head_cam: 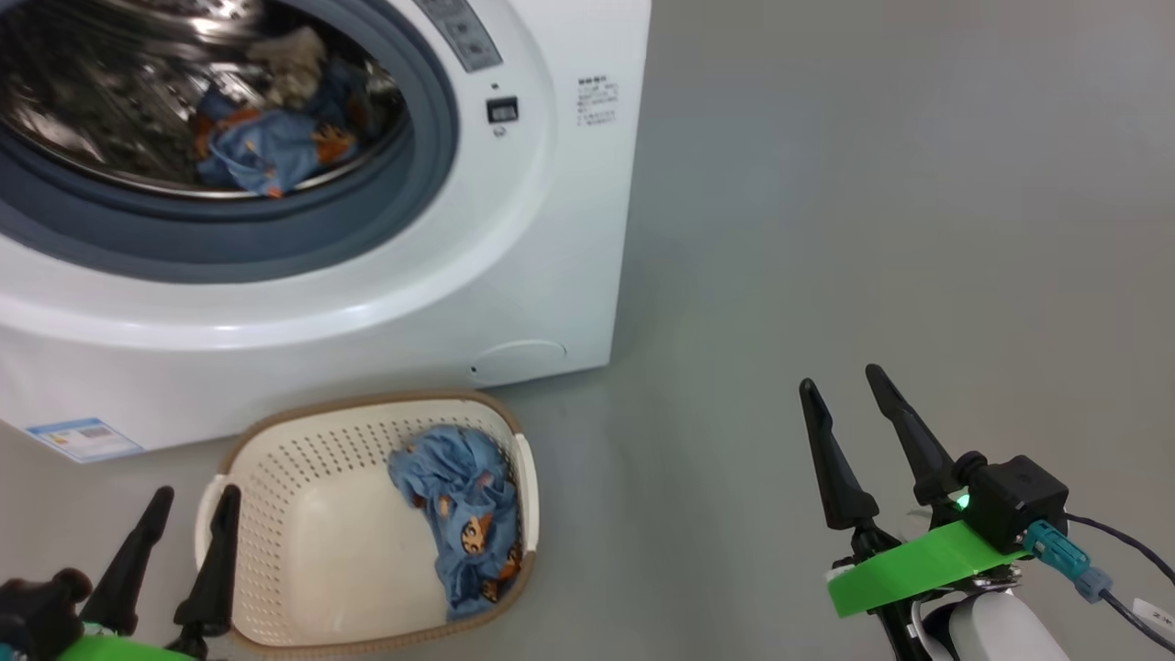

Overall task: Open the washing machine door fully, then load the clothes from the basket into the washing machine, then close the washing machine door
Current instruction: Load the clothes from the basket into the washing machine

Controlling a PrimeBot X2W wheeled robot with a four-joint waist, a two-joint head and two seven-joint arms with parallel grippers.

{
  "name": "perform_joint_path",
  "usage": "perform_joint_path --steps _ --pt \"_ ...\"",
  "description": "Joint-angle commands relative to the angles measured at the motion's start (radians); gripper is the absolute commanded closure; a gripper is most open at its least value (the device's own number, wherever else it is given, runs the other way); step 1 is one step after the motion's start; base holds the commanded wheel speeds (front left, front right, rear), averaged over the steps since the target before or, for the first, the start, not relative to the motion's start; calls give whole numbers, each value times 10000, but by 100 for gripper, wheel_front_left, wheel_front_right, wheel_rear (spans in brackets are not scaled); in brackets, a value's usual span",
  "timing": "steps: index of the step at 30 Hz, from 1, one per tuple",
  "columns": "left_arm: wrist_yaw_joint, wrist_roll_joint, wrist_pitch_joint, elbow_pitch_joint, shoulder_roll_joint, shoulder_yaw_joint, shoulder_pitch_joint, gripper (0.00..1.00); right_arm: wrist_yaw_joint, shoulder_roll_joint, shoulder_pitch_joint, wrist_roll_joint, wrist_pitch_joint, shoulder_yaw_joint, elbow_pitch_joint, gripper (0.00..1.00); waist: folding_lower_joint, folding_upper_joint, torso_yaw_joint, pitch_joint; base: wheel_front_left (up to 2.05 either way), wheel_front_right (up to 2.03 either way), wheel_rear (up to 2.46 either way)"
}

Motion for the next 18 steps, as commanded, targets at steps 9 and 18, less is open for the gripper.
perform_joint_path --steps 9,18 --pt "-36 -896 -99 255 1518 -829 -1134 0 44 -51 -119 99 -80 321 -1011 0 0 -1 -633 1672 0 0 0" --pt "-36 -1764 -116 732 2423 -2349 -1917 0 44 -51 -130 263 -80 443 -1684 0 0 -1 -936 2884 0 0 0"
